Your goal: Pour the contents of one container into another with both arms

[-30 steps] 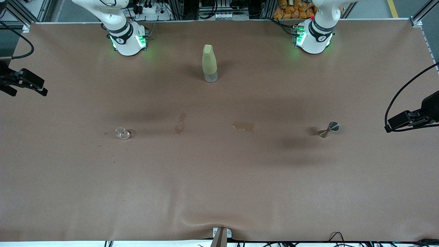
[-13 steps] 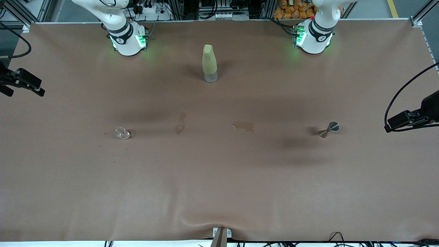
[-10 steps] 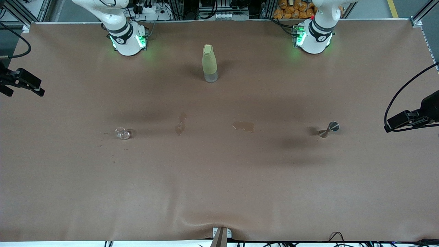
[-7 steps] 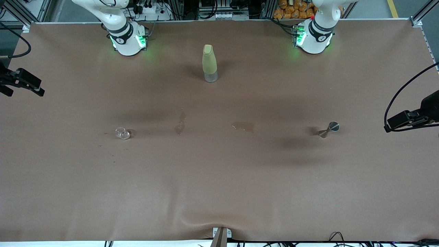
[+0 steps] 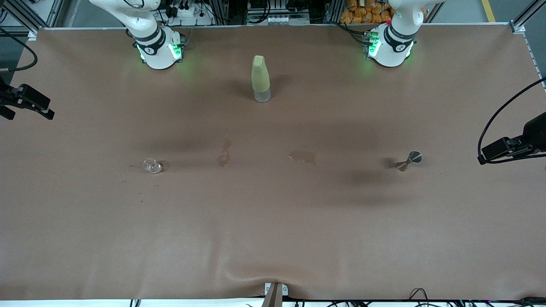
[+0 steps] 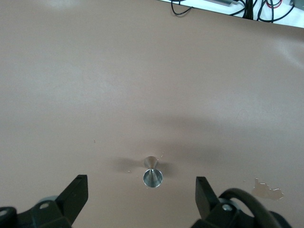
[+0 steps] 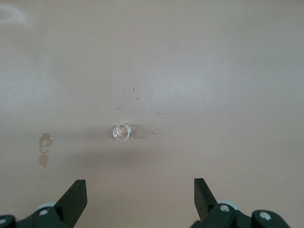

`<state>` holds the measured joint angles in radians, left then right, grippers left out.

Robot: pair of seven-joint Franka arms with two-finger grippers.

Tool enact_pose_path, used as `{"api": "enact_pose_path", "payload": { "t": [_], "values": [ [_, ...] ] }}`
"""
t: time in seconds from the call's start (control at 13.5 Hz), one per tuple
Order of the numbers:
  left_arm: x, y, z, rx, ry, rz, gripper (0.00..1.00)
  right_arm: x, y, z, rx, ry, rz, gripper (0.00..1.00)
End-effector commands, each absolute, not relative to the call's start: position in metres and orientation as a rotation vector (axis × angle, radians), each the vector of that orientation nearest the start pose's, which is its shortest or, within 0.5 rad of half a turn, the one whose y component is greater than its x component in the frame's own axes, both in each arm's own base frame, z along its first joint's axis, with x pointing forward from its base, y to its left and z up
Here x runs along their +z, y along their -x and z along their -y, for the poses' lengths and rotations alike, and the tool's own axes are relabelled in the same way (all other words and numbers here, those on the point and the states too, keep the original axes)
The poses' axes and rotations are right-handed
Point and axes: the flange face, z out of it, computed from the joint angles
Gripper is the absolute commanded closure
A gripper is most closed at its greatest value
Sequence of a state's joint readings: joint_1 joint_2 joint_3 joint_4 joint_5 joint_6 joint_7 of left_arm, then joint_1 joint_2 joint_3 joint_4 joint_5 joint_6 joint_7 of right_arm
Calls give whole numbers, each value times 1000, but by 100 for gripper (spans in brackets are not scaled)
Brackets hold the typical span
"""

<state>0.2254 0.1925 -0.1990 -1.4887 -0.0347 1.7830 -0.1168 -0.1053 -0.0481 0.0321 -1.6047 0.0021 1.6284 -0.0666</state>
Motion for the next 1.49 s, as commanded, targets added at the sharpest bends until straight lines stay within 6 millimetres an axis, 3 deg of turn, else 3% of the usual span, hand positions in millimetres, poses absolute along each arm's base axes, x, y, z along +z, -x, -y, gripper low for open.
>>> {"api": "enact_pose_path", "payload": {
  "t": [0.0,0.59,1.41],
  "values": [
    [577,-625,-23,-160,3180,263,0,646,-547,43,-117,3157,29,0],
    [577,-625,-23,-158,3182,263,0,649,-540,64,-84,3154,118,0],
    [576,-625,-22,-155,3181,260,0,649,-539,73,-84,3152,152,0]
  ]
}}
